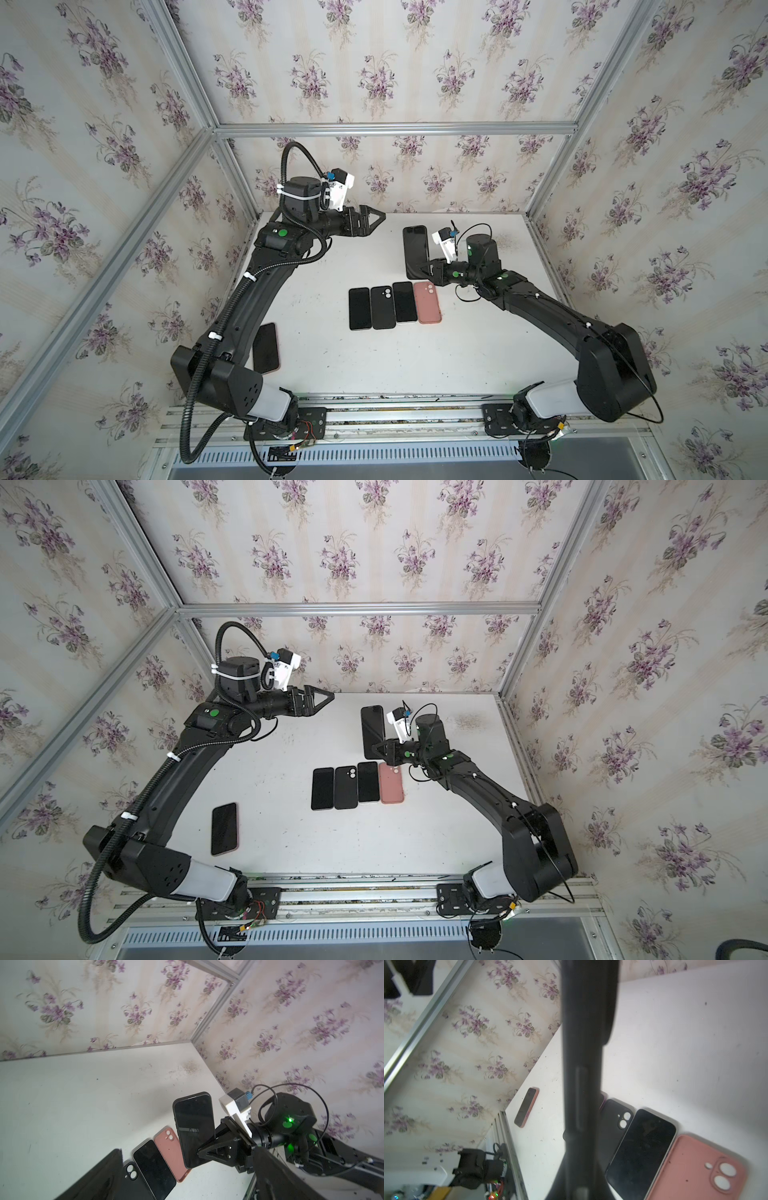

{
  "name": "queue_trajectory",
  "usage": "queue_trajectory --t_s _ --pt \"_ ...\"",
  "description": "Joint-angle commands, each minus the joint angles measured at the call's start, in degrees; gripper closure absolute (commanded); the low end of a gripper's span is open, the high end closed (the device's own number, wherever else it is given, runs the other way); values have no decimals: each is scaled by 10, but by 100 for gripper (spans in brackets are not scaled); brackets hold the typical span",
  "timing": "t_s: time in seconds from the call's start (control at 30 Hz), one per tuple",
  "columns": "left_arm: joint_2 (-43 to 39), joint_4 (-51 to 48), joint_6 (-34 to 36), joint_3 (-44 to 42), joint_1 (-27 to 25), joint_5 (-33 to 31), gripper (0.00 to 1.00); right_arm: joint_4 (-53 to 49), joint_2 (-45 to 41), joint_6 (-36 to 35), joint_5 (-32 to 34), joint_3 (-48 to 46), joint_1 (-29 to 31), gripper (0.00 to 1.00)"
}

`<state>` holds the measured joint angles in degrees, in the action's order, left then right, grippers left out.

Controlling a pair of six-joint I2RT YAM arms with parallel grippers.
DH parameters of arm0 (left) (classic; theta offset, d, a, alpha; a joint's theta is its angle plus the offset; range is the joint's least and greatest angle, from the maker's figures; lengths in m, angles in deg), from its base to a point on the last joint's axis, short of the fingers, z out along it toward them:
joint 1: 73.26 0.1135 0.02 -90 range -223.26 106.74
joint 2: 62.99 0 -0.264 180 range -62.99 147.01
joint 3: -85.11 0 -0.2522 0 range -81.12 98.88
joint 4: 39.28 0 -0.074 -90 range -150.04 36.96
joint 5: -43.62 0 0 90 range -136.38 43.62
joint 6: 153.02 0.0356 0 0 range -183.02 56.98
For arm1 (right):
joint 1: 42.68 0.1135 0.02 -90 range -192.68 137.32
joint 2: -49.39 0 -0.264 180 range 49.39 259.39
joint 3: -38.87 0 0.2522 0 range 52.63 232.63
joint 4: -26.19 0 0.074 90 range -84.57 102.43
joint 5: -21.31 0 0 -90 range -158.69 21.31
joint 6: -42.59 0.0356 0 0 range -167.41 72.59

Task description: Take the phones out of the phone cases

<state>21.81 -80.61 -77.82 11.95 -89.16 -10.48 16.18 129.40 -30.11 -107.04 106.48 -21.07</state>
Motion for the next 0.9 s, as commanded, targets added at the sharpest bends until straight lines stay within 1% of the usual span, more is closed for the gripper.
queue_trajectory --t_s 0.0,0.07,0.2,0.33,0.43,0.5,0.63,0.73,0.8,0.87 --pt "-8 -13 125 -2 1 94 0 83 -25 -152 -72 -9 -21 100" --pt "-10 -33 170 -6 0 126 0 95 -27 -177 -119 -9 -33 100" --pt "-7 -82 243 -4 -4 161 0 95 -14 -203 -175 0 -42 100" --pt "-4 -107 296 -12 -9 172 0 124 4 -192 -220 -1 -41 100" --pt "6 -112 303 -10 -8 181 0 196 7 -168 -234 -25 -40 100" --pt "13 -112 304 -8 -14 190 0 220 7 -166 -237 -35 -37 100" --pt "24 -114 319 -3 -28 194 1 209 13 -174 -255 -33 -28 100" --pt "36 -114 320 5 -32 212 2 204 14 -181 -261 -36 -22 100" --pt "42 -115 326 7 -34 216 5 197 15 -185 -266 -36 -17 100" --pt "48 -116 327 12 -34 221 15 177 16 -199 -269 -34 -12 100"
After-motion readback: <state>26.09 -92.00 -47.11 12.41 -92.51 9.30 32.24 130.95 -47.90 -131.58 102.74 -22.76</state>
